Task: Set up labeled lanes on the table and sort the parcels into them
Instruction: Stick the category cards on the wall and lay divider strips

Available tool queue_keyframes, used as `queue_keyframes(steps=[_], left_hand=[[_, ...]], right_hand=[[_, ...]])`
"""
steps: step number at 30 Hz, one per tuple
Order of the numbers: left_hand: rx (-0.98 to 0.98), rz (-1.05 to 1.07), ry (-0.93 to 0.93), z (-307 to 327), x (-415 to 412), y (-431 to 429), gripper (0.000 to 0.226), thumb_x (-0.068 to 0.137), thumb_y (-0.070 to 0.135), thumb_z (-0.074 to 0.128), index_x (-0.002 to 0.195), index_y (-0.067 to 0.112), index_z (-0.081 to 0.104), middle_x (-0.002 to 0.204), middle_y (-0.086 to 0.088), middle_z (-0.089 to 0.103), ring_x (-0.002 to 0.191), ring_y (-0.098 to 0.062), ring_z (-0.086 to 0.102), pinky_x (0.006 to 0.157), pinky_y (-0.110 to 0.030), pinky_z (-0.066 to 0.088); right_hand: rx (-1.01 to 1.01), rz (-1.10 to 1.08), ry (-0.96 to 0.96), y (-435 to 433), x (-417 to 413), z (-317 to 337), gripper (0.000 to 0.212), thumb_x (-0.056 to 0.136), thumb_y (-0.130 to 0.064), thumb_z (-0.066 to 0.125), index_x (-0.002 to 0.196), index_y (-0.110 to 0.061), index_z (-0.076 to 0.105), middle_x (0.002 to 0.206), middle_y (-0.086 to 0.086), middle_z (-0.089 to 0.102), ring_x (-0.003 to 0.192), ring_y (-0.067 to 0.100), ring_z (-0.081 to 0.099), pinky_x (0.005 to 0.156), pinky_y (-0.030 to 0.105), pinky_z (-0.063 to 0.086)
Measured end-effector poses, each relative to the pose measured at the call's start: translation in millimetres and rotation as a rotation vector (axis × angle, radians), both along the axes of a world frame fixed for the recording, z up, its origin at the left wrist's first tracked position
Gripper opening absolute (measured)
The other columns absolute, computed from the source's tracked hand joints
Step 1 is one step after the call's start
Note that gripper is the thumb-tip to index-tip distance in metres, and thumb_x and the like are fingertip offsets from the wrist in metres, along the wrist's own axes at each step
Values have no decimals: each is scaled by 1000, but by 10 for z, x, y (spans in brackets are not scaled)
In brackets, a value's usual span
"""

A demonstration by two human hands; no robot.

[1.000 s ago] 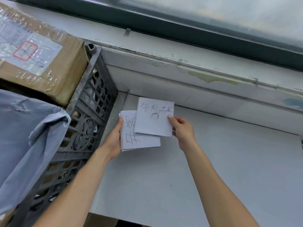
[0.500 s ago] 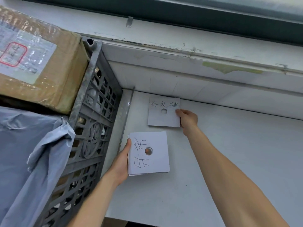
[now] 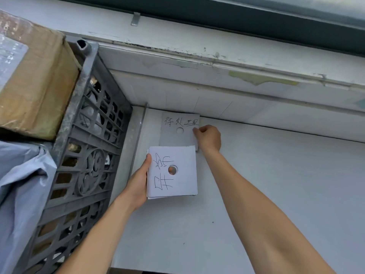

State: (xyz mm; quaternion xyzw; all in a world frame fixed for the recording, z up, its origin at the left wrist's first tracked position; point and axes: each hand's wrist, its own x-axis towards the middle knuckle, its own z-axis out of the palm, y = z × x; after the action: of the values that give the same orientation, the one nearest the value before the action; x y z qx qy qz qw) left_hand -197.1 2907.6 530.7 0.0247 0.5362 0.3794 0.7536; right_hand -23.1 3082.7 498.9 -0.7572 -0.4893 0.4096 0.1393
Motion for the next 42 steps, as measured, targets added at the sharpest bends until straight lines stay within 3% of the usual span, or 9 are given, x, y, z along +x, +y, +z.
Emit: queue_keyframes(steps=[3,10,18,20,24,27,31,37,42], left_hand=[[7,-6,3,19,-20,30,63,90,71,40,134,31,60,132,-2,66,120,-26,64,104,-53,47],[25,-16,10,38,-82,77,61,91,69,39,133,31,62,132,-3,66,121,-25,63,101,-51,50],[10,-9,7,61,-54,105,62,91,69,39,134,30,60,132,-3,66,121,-26,63,105,-55,45],[10,-5,3,61,-48,96,62,91,69,39,134,30,60,132,-3,66,121,-26,63,104,-53,47],[10,19,-1,49,-68,78,61,91,70,40,132,30,62,131,-3,66,120,-26,64,104,-54,47],[23,18,-7,57,-62,104,62,91,70,41,133,31,61,132,-3,66,121,-27,63,105,-56,45],[67,-24,2,144,96,276,60,91,69,41,132,30,62,131,-3,67,119,-27,64,97,-52,52],[97,-92,11,207,669,614,63,89,69,42,128,26,65,128,-4,68,117,-27,66,95,-48,53],[117,-134,-37,211,1093,711,59,94,67,38,127,27,66,130,-4,67,118,-26,65,87,-45,58]], right_hand=[[17,38,-36,16,-31,-2,27,92,-34,66,103,-10,71,104,3,72,95,24,66,71,27,42],[27,38,-106,39,-78,11,21,92,-27,63,100,-10,70,103,5,71,95,28,65,70,27,40],[-48,42,-125,33,-85,64,24,86,-19,59,64,-13,51,60,0,50,63,27,51,49,23,28],[-44,28,-119,17,-87,52,26,85,-19,58,62,-13,48,59,2,49,61,26,49,48,22,26],[58,-68,-26,-63,-50,76,20,93,-30,59,83,-13,64,82,0,65,75,21,56,61,26,37],[138,-182,198,-213,108,196,24,97,-32,57,88,-12,67,83,-1,69,74,18,66,61,26,43],[-47,-76,469,-523,537,494,29,96,-44,62,95,-16,71,81,-3,73,67,7,69,54,19,50],[-122,-14,440,-786,1160,739,22,87,-26,77,100,-12,68,82,-3,72,62,3,64,53,19,47],[-170,-52,474,-756,1629,772,18,87,-26,76,96,-12,70,89,-3,74,73,8,67,61,21,50]])
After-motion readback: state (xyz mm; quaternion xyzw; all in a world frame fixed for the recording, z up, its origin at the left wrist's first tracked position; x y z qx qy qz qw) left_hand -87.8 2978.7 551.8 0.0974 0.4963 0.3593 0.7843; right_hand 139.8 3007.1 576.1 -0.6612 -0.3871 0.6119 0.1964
